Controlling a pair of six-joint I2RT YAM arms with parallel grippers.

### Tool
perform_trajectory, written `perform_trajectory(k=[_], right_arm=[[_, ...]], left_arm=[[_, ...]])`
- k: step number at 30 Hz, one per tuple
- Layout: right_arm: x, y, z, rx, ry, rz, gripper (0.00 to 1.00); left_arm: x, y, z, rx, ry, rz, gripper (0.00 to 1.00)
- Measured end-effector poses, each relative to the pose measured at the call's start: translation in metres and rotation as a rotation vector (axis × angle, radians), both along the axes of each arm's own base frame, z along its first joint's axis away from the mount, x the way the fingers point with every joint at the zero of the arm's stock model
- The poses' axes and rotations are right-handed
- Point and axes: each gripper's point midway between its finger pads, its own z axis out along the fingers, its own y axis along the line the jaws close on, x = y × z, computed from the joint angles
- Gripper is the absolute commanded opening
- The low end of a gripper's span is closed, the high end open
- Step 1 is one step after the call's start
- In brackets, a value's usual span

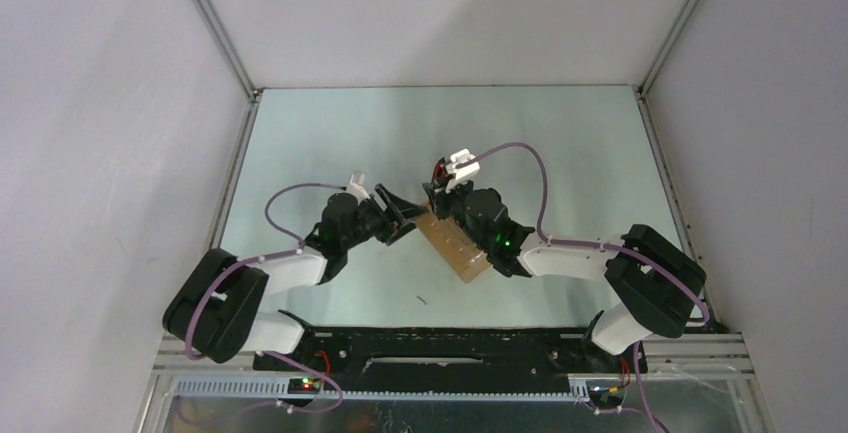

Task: Unpack the express box
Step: Cut the express box at the center of the board.

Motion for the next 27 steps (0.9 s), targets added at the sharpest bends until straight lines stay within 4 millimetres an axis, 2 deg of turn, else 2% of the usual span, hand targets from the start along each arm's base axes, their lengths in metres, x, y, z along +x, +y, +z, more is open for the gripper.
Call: perform_trajectory(k=[4,12,17,27], right_arm=[[0.0,0.0,0.0,0.004,0.006,0.003,0.0],[0.006,-0.009,-0.003,-0.012,0.015,-0.029,0.0],[0.006,-0.01,-0.003,-0.017,0.019,-0.033,0.0],[-0.004,-0.012,-0.004,-0.046,0.037,-0.029,0.0]], left_arm=[[0.003,0.0,-0.012,0.09,0.048,0.012,0.76],[0.009,-0.008,-0.009,0.225,0.109,0.026,0.75],[0.009,-0.006,-0.005,0.317,0.171,0.067,0.71],[-0.001,-0.007,-0.001,0.394,0.265,0.133,0.65]])
